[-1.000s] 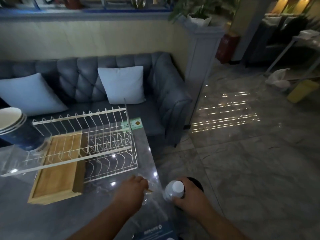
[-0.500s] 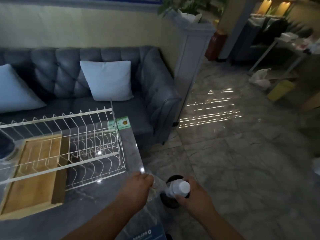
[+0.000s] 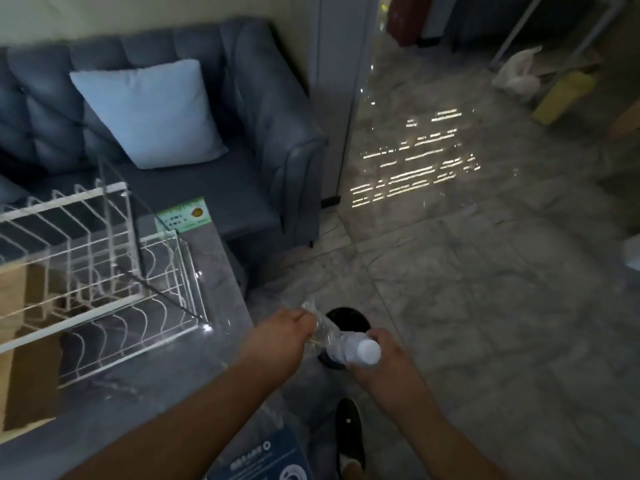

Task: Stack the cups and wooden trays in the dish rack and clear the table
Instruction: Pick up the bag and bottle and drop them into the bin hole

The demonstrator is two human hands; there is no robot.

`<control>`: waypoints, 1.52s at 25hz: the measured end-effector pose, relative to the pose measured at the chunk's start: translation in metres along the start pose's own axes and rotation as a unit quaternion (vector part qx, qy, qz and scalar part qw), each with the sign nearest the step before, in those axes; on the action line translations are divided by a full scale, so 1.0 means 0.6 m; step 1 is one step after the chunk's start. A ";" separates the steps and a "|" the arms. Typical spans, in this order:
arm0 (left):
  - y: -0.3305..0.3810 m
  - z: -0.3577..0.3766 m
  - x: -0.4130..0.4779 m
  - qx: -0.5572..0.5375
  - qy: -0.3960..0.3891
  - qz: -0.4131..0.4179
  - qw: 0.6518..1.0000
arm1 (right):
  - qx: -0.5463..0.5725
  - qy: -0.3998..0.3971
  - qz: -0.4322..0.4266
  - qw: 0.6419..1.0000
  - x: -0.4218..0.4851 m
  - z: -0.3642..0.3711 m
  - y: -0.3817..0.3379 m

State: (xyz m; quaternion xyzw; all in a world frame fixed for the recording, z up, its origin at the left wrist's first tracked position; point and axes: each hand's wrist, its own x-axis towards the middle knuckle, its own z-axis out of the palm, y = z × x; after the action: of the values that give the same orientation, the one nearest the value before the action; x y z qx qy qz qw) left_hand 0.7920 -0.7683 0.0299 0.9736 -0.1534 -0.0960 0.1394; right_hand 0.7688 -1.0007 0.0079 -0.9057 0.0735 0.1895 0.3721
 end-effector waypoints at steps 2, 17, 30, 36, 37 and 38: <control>0.016 0.026 0.038 0.002 -0.010 0.009 1.000 | 0.001 -0.004 0.017 1.000 0.021 -0.005 0.039; 0.026 0.301 0.253 0.006 -0.096 0.057 0.994 | 0.047 -0.008 0.130 0.990 0.194 0.081 0.287; -0.024 0.568 0.375 -0.031 -0.084 -0.016 0.996 | 0.086 0.048 0.142 0.985 0.356 0.254 0.480; -0.059 0.657 0.380 -0.006 -0.094 -0.026 0.995 | 0.085 0.045 0.136 0.986 0.402 0.312 0.534; -0.062 0.671 0.381 -0.002 -0.099 -0.030 0.995 | 0.079 0.046 0.132 0.987 0.408 0.321 0.541; -0.065 0.685 0.382 -0.002 -0.106 -0.037 0.994 | 0.074 0.046 0.127 0.988 0.414 0.331 0.549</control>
State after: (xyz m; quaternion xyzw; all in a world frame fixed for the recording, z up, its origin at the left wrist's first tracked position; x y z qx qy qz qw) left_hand 0.9224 -0.9065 -0.4025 0.9626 -0.1307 -0.2042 0.1208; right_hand 0.8488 -1.0939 -0.4328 -0.8670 0.2184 0.1872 0.4070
